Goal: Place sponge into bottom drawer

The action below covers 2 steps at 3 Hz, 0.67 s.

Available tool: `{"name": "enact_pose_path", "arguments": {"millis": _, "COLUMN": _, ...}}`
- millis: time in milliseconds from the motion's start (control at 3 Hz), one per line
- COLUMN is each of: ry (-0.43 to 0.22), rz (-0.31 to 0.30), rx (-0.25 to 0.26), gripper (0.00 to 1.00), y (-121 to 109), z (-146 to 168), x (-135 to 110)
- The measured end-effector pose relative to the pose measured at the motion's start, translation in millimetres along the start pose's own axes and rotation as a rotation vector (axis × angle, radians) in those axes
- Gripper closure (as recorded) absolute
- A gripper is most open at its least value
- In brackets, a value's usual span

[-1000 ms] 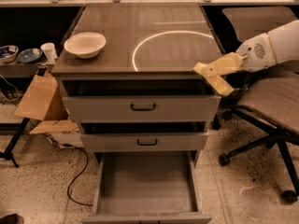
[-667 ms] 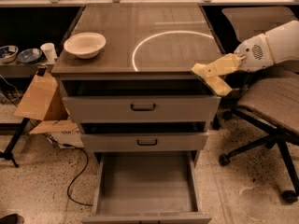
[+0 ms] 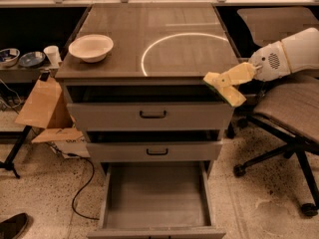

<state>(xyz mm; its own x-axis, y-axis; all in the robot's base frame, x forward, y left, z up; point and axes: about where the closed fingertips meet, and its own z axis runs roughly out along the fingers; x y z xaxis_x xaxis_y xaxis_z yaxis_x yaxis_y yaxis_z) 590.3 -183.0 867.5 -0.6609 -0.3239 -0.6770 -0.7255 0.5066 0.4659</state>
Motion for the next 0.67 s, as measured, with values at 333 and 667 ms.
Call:
{"name": "enact_pose_path", "arguments": {"millis": 333, "ry": -0.034, "rz": 0.003, "rx": -0.057, "gripper": 1.0, "y": -6, "z": 17, "x": 60}}
{"name": "enact_pose_path", "arguments": {"millis": 667, "ry": -0.038, "rz": 0.043, "rx": -0.091, "gripper": 1.0, "y": -10, "z": 42, "x": 125}}
